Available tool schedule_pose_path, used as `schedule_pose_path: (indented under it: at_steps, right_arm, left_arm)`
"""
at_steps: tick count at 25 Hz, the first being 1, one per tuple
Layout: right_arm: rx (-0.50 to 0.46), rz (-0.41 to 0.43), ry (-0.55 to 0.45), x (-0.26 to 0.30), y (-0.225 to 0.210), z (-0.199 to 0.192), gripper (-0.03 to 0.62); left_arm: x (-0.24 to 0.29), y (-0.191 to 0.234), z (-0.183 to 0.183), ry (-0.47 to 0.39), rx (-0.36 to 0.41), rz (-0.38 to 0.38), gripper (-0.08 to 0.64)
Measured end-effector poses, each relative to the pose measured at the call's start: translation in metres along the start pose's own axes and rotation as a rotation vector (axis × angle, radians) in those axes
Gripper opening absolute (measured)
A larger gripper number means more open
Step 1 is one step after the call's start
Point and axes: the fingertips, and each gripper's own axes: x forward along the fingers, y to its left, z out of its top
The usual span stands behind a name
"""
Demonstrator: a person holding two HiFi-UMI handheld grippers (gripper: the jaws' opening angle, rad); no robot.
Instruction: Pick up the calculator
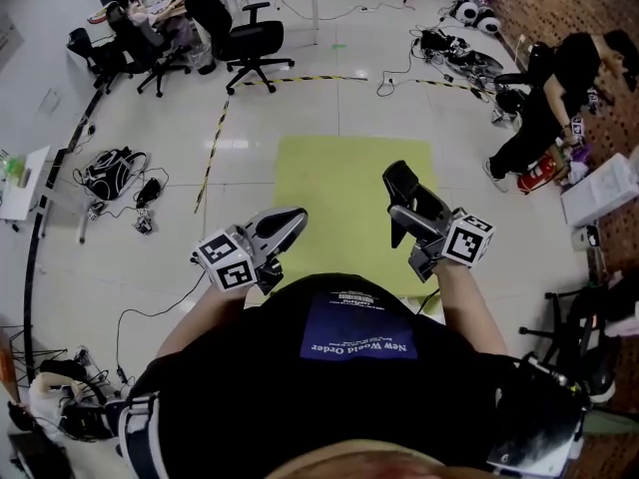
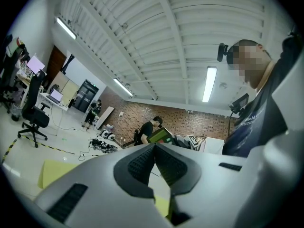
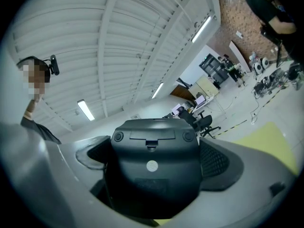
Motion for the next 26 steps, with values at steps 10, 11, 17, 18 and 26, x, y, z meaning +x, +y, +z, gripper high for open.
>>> schedule_pose_path:
  at_steps: [10, 11, 17, 18, 26]
  right_arm:
    - [-0.027, -0.017, 0.025, 0.0009, -0.0063, -0.0018, 0.566]
    - [-0.027, -0.015, 0.024, 0.0014, -0.0058, -0.001, 0.566]
    - [-0.021, -0.014, 0.024, 0.0029, -0.0056, -0.0023, 0.566]
    - [-0.021, -0.014, 0.025, 0.0025, -0.0061, -0.0028, 0.566]
    - [-0.024, 0.003, 0.022, 0.0063, -0.0031, 0.0024, 0.566]
  left_arm:
    - [-0.0006, 0.0046, -0.0006, -0.011, -0.002, 0.009, 0.006]
    - [-0.0003, 0.0045, -0.0007, -0.012, -0.003, 0.008, 0.006]
    - [-0.0007, 0.0054, -0.0035, -0.012, -0.008, 0.003, 0.006]
    - [-0.0007, 0.0055, -0.0043, -0.013, -0.008, 0.004, 0.006]
    - [-0.0003, 0.0067, -0.0006, -0.018, -0.009, 0.0, 0.006]
